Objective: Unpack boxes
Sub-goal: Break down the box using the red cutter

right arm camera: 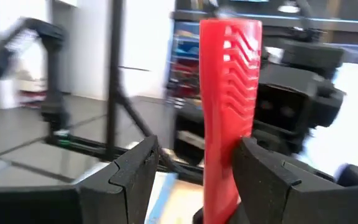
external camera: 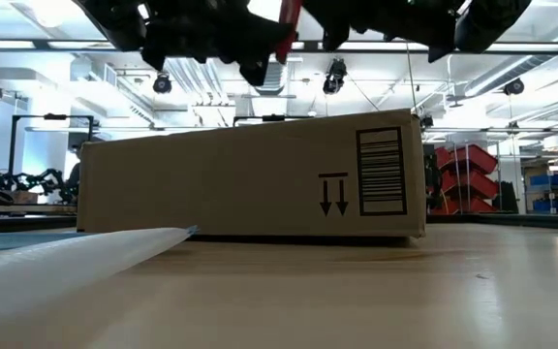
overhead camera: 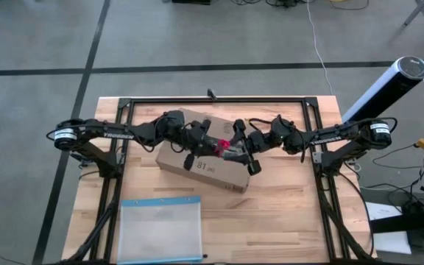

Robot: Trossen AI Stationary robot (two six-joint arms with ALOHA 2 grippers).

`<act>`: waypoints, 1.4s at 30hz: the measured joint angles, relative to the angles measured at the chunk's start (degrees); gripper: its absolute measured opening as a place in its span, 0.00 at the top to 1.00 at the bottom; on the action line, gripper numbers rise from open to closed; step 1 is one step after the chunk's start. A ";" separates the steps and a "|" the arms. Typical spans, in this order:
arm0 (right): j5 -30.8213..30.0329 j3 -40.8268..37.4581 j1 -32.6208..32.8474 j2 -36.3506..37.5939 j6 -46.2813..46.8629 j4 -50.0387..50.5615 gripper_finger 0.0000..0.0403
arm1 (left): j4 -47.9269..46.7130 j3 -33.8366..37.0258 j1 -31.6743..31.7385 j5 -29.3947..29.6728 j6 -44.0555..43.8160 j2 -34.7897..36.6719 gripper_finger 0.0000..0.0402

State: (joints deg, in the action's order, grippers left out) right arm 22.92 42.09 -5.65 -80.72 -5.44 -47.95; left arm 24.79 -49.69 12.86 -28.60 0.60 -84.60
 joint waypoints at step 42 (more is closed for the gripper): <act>-39.46 5.09 -0.22 -11.49 15.90 -3.82 0.55 | -3.27 -0.11 -13.15 80.96 6.92 -4.96 0.97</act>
State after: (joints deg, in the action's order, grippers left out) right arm -16.54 47.18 -5.87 -92.21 10.46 -51.77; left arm 21.52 -49.80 -0.29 52.36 7.52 -89.56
